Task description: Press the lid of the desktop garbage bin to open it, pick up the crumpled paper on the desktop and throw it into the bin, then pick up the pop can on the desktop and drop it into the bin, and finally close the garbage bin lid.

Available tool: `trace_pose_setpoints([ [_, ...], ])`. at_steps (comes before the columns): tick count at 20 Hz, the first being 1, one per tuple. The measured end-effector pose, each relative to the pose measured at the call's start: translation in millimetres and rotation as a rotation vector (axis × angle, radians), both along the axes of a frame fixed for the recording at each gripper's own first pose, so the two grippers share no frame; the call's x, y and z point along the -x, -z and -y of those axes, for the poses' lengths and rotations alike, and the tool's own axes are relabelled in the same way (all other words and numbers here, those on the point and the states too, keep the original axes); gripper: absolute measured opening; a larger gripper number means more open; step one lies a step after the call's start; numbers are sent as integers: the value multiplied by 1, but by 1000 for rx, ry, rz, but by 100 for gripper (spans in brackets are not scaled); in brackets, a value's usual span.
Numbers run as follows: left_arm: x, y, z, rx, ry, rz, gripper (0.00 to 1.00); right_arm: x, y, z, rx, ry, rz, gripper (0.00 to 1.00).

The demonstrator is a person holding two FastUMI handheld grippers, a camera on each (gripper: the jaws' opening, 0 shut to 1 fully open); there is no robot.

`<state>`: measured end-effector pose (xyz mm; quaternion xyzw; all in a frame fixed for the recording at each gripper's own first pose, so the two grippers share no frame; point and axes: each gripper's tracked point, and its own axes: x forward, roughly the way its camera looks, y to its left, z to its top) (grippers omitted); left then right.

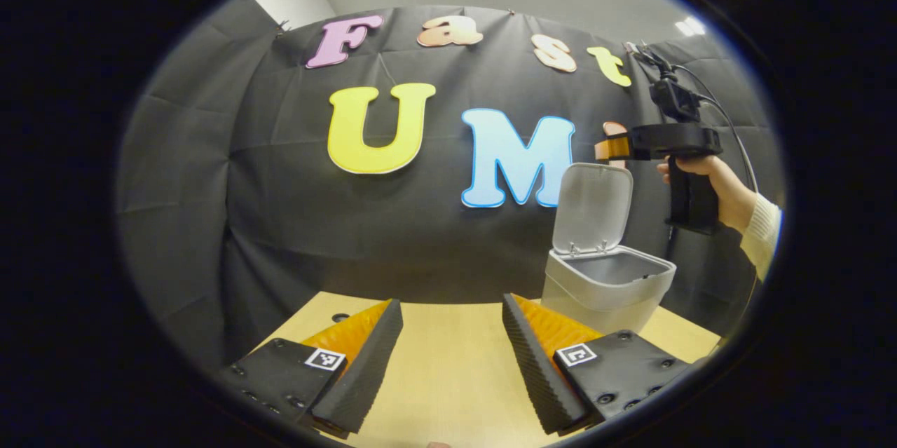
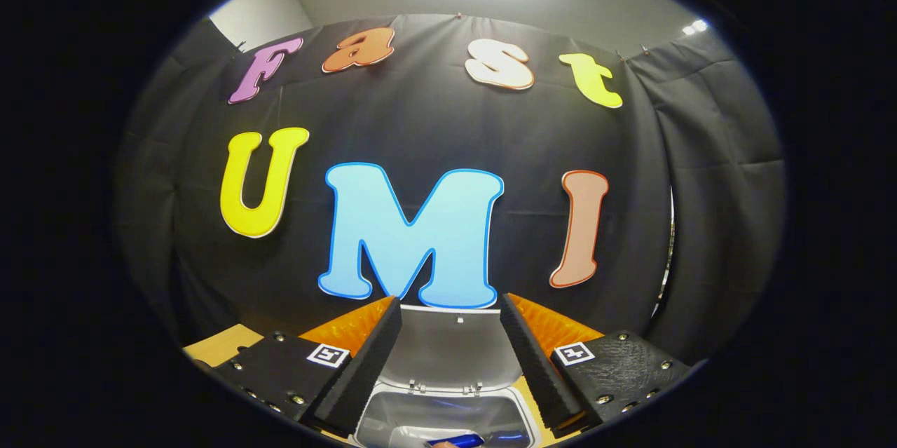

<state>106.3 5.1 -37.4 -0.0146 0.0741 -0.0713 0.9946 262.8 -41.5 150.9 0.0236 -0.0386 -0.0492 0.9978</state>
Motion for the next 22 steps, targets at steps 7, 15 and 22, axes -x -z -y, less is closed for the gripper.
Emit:
trace_pose_setpoints([
  [7,-12,-3,4,28,-22,-26,96,-32,-4,3,-3,-8,-29,91],
  [15,-15,-7,6,40,-42,-25,96,-42,13,8,-70,-45,-81,92],
  [22,-14,-8,12,82,-42,20,94,-19,21,4,-100,-85,-73,92],
])
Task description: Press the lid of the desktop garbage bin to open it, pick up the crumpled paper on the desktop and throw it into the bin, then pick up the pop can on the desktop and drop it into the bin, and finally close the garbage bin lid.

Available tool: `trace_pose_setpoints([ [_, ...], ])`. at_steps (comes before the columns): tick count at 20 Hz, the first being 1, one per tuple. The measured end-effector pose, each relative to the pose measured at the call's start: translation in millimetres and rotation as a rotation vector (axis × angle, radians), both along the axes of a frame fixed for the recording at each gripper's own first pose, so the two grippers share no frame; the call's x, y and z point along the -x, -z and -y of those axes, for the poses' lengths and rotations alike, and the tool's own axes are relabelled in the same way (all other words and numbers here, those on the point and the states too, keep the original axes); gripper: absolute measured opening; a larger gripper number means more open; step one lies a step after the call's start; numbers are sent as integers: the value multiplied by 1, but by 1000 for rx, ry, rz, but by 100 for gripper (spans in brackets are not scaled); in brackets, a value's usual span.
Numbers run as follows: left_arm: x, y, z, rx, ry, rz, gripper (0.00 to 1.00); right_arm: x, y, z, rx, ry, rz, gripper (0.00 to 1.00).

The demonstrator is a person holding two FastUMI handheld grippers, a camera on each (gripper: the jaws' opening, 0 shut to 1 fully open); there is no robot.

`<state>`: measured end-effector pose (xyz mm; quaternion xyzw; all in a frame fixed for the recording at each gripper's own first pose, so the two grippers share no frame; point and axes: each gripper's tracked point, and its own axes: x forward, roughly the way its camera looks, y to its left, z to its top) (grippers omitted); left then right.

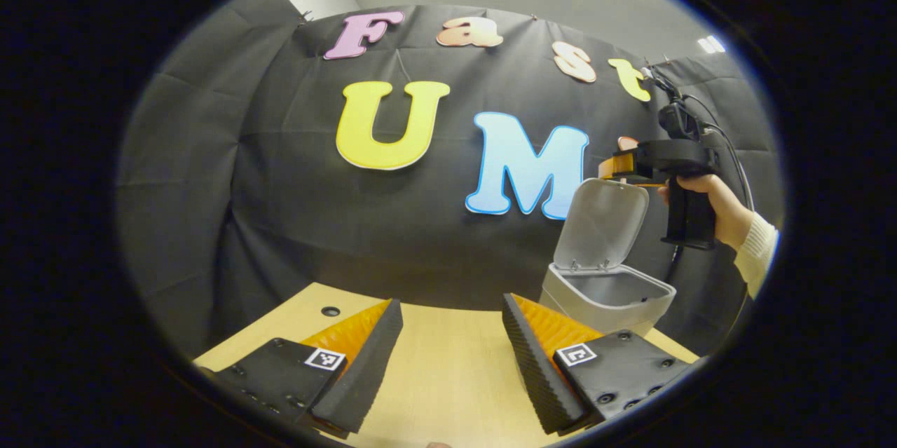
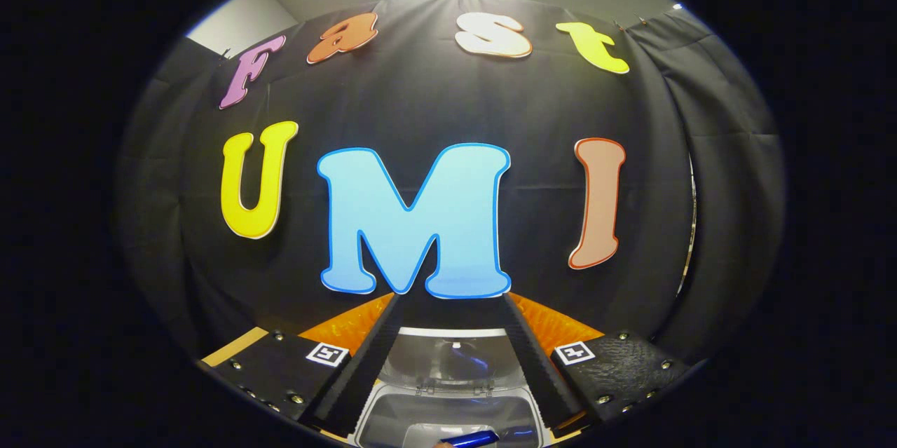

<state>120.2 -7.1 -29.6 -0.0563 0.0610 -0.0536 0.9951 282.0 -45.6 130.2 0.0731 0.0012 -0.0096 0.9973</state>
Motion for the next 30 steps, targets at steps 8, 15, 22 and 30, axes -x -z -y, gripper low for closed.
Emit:
trace_pose_setpoints([
  [8,36,6,-16,-21,-8,0,94,44,21,-6,9,20,-7,92],
  [15,60,1,-22,-33,-19,6,96,73,49,-13,-7,10,-55,91],
  [22,71,2,-16,-21,-12,1,96,90,102,-21,-20,3,-169,92],
  [30,74,-1,-9,-25,-16,6,96,86,131,-25,-21,-7,-200,92],
])
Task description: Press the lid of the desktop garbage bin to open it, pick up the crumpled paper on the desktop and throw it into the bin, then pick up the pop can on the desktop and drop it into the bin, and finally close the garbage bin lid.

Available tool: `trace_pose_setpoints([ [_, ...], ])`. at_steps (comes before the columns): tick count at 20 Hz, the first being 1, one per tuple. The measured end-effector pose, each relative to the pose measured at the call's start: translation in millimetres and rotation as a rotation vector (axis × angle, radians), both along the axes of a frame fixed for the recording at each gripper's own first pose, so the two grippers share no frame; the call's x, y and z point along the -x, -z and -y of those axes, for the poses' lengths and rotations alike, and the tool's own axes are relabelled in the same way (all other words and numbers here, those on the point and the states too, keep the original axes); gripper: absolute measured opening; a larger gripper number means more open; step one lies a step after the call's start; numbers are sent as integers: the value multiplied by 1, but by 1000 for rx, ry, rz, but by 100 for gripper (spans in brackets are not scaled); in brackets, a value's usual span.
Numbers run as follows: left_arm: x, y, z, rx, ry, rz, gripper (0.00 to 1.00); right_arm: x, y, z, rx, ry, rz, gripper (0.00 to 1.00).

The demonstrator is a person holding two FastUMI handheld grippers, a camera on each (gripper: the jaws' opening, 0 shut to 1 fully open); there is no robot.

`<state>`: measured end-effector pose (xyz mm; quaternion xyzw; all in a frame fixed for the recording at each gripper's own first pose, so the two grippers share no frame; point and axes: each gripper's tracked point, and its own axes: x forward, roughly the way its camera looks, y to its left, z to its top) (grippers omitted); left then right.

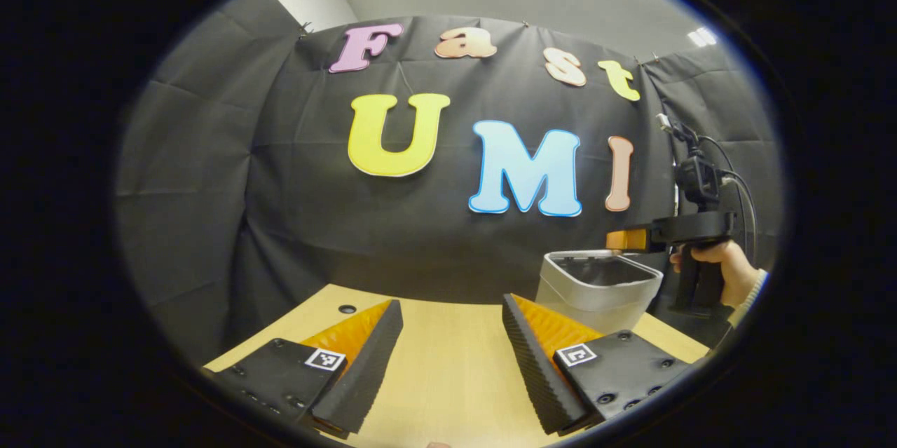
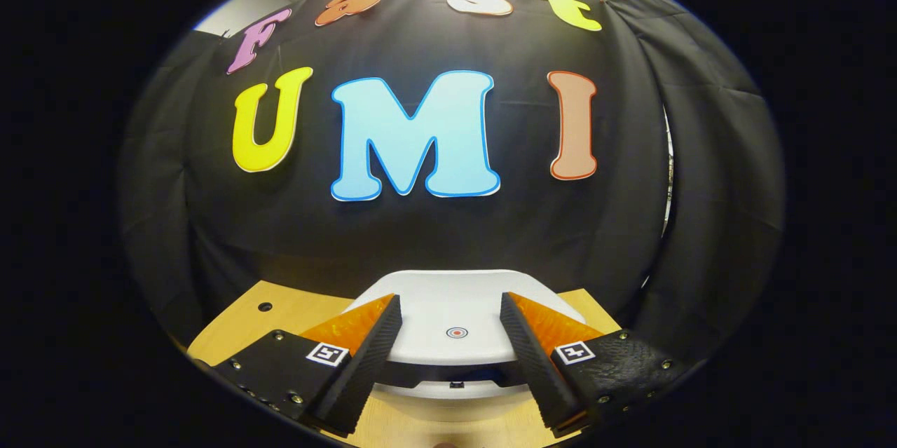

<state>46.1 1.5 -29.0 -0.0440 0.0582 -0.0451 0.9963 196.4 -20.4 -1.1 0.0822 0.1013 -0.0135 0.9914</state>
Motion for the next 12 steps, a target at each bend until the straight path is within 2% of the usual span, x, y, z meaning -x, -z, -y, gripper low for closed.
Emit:
trace_pose_setpoints([
  [12,-4,5,-6,-6,-51,-15,96,-16,24,-1,22,-11,65,92],
])
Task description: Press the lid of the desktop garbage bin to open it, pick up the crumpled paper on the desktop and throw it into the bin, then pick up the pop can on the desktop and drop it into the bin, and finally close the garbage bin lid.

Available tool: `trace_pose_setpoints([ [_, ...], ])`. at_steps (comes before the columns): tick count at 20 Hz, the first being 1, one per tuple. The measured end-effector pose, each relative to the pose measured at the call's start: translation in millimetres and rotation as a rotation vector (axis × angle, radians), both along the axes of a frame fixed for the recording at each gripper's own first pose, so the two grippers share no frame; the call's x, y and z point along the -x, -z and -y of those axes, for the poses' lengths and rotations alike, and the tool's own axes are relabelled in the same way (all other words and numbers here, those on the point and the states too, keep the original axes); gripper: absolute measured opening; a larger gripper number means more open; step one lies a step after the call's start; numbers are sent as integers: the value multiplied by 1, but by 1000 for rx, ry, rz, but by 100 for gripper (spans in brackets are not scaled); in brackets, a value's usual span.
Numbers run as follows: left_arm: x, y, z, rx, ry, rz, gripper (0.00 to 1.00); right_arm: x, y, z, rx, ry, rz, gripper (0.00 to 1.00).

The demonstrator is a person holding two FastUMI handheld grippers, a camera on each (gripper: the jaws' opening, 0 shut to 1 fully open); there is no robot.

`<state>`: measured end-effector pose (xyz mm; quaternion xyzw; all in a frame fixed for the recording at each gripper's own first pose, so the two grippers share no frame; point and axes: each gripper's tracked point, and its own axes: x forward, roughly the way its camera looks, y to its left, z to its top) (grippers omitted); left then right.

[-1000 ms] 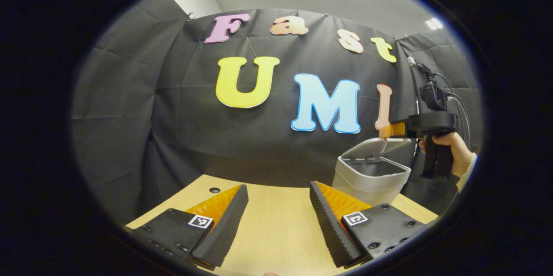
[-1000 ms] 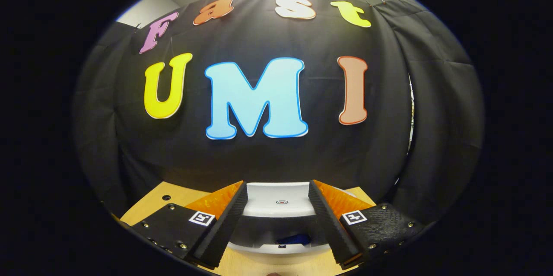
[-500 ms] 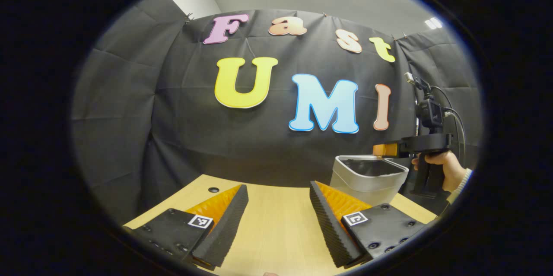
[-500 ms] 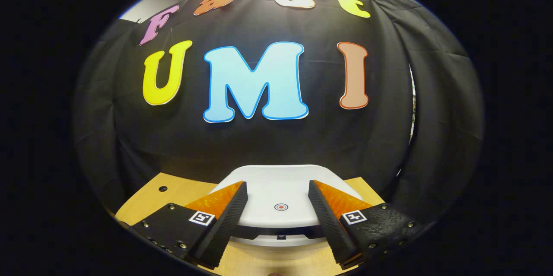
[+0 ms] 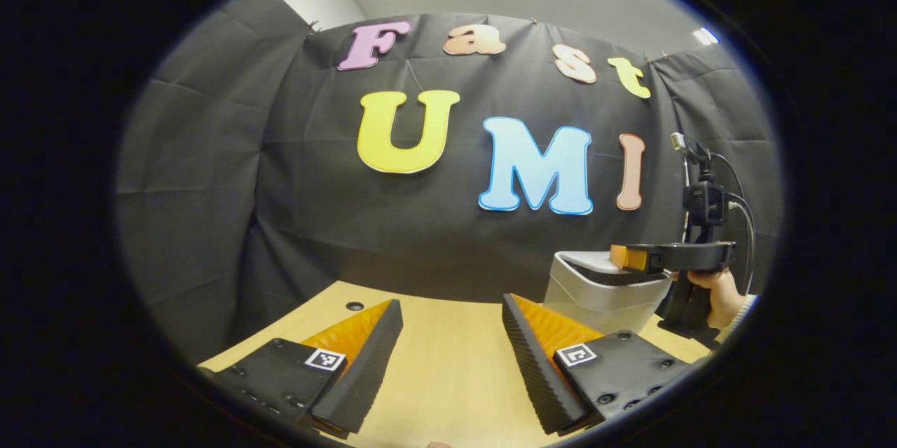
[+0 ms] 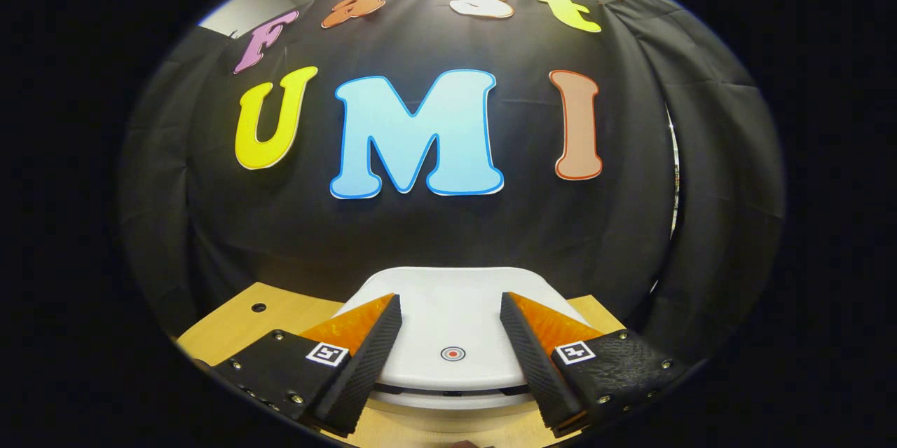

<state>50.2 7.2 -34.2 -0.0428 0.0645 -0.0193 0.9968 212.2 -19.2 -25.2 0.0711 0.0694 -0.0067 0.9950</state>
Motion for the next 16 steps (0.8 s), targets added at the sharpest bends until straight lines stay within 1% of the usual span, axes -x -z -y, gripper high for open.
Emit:
trace_pose_setpoints([
  [2,0,-1,2,0,0,1,96,0,5,-1,12,-5,-8,92],
  [3,0,-1,3,-3,0,4,94,-1,8,-2,12,-4,-8,92],
  [4,-1,-3,6,-6,4,6,96,-1,6,-1,10,0,-1,92],
  [5,0,-4,8,-8,7,8,96,-1,6,0,8,3,2,92],
  [6,1,-4,10,-9,9,9,96,-1,7,-1,7,3,1,94],
  [10,4,-5,14,-6,12,11,96,-2,10,-1,23,4,2,94],
  [14,5,-4,12,-4,7,13,96,-2,10,-2,11,3,34,94],
  [16,5,-3,12,-1,4,11,96,-2,11,-2,23,4,46,94],
])
